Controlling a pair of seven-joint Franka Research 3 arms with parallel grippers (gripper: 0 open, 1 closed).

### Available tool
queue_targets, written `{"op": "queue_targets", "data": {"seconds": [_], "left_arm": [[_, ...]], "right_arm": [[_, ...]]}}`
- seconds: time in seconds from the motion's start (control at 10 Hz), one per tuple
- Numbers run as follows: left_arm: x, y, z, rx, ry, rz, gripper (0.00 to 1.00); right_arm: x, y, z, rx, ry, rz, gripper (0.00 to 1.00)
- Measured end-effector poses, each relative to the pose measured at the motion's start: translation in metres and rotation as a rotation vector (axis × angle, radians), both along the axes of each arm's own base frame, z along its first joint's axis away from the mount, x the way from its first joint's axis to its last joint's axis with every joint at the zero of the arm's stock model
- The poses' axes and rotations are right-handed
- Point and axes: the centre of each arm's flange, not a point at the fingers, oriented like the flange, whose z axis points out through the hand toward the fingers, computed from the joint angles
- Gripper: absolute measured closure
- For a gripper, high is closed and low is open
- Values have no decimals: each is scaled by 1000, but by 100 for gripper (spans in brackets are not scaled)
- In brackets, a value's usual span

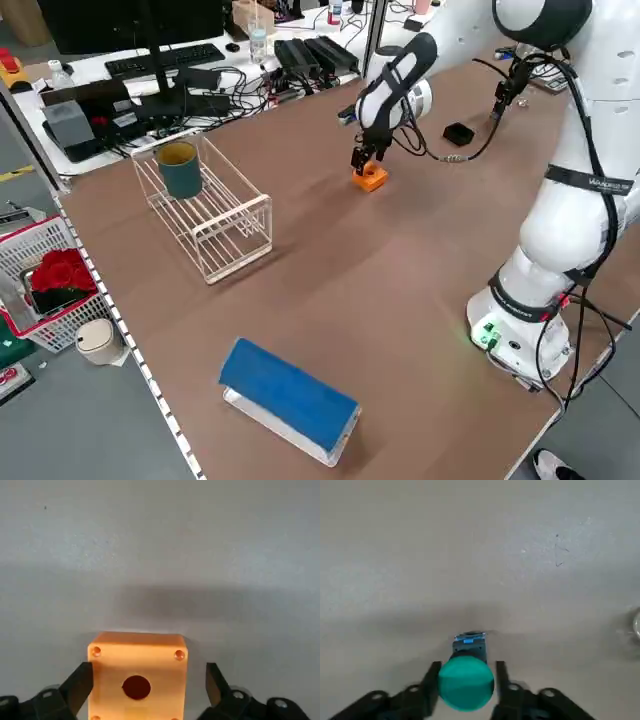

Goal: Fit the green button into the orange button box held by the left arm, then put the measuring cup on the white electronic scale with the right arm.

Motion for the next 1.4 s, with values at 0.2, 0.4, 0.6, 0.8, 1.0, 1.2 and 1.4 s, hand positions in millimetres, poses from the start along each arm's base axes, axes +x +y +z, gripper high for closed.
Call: {"op": "queue_targets", "data": {"seconds": [0.2,0.4,0.6,0.8,1.0,1.2,1.4], "left_arm": [[-1,1,3,2,10,7,0],[-3,1,1,4,21,8,0],[-6,2,-2,7,34,9,0],[-10,4,-6,9,46,10,0],[-11,4,-8,10,50,11,0],[-12,4,-11,10,56,10,0],[-13,3,-15,11,62,5,0]], "right_arm": [[2,0,0,2,-2,-8,63],[4,0,3,5,-7,-19,63],[7,7,9,8,-16,-17,63],[9,37,32,-14,-11,5,63],[7,91,74,-27,-27,39,63],[3,146,96,1,-44,50,63],[0,182,83,23,-32,73,63]]}}
